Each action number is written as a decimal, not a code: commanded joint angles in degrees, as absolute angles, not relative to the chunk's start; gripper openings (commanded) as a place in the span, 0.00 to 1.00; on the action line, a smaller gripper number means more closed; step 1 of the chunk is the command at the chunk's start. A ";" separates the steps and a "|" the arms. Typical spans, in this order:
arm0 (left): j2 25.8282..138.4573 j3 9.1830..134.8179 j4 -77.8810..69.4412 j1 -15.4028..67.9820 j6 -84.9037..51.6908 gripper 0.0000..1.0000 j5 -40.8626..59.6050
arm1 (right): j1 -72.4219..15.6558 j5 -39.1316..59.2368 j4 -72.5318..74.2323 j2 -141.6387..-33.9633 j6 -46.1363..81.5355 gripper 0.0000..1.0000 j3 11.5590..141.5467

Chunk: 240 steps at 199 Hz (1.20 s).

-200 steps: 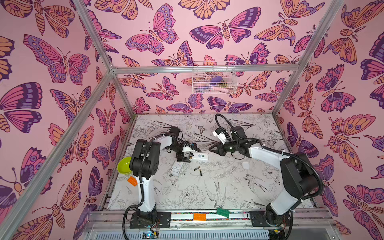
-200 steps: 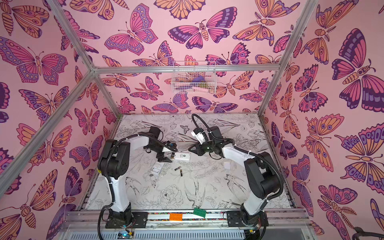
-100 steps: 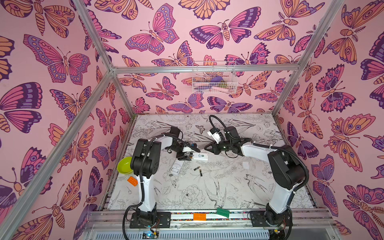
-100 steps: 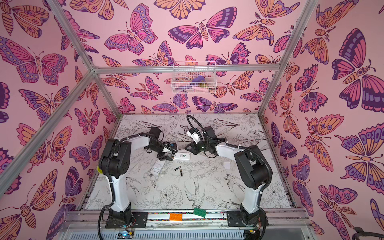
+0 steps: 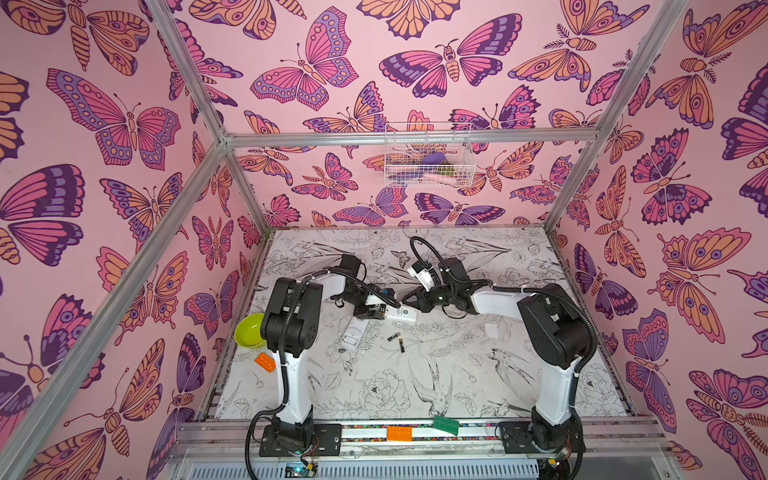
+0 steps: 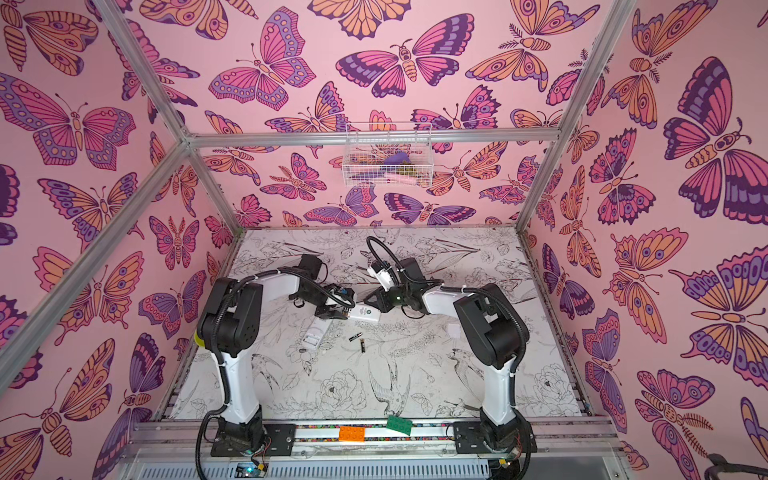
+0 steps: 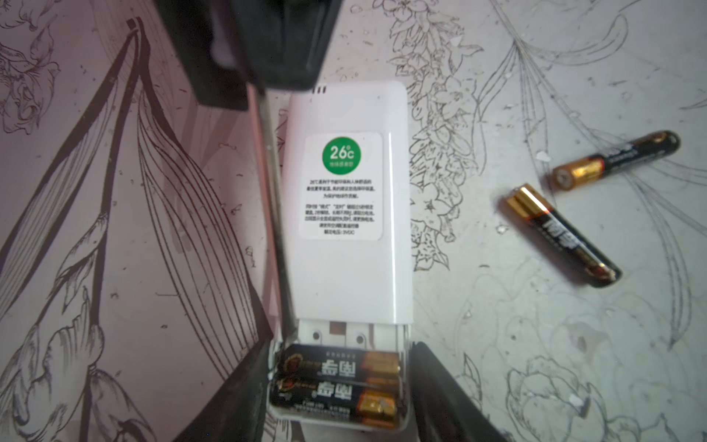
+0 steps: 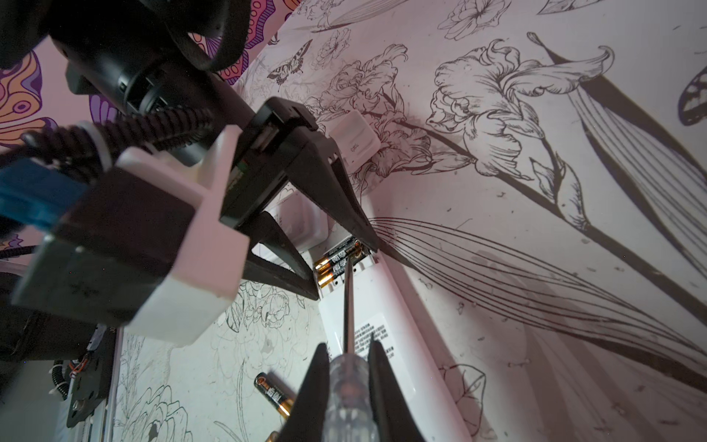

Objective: Unload the batteries from the remote control

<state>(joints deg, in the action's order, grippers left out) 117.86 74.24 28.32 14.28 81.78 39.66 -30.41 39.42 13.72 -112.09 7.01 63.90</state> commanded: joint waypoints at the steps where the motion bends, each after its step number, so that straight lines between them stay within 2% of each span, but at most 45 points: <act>1: 119.42 71.98 27.96 14.35 83.23 0.63 33.94 | -31.20 39.17 16.89 -113.53 7.28 0.00 65.74; 47: 119.36 71.90 28.04 14.33 82.71 0.63 33.24 | -32.14 35.84 19.68 -114.79 8.92 0.00 65.94; 69: 119.67 72.07 28.03 14.18 82.35 0.74 31.71 | -32.81 34.66 18.54 -115.09 7.85 0.00 66.10; 82: 119.83 72.59 28.01 14.13 81.22 0.76 31.81 | -33.02 34.09 18.88 -115.16 7.95 0.00 65.87; 96: 120.21 72.86 27.97 14.23 81.00 0.73 31.81 | -33.16 33.65 20.27 -115.40 8.17 0.00 65.43; 110: 120.41 73.22 28.05 14.16 80.24 0.65 31.47 | -33.31 33.07 21.34 -115.79 8.25 0.00 65.10; 189: 119.46 71.86 28.06 14.84 80.93 0.53 31.07 | -33.51 30.21 22.67 -115.12 7.50 0.00 63.27; 198: 119.07 71.50 28.12 14.92 81.19 0.55 31.07 | -33.66 30.14 22.34 -114.87 6.98 0.00 62.79; 222: 118.69 71.10 28.59 14.85 81.12 0.73 30.77 | -33.66 29.59 20.92 -113.76 6.33 0.00 62.03; 240: 119.32 72.28 29.95 15.11 81.47 0.75 30.31 | -33.66 29.32 21.83 -113.43 6.50 0.00 61.23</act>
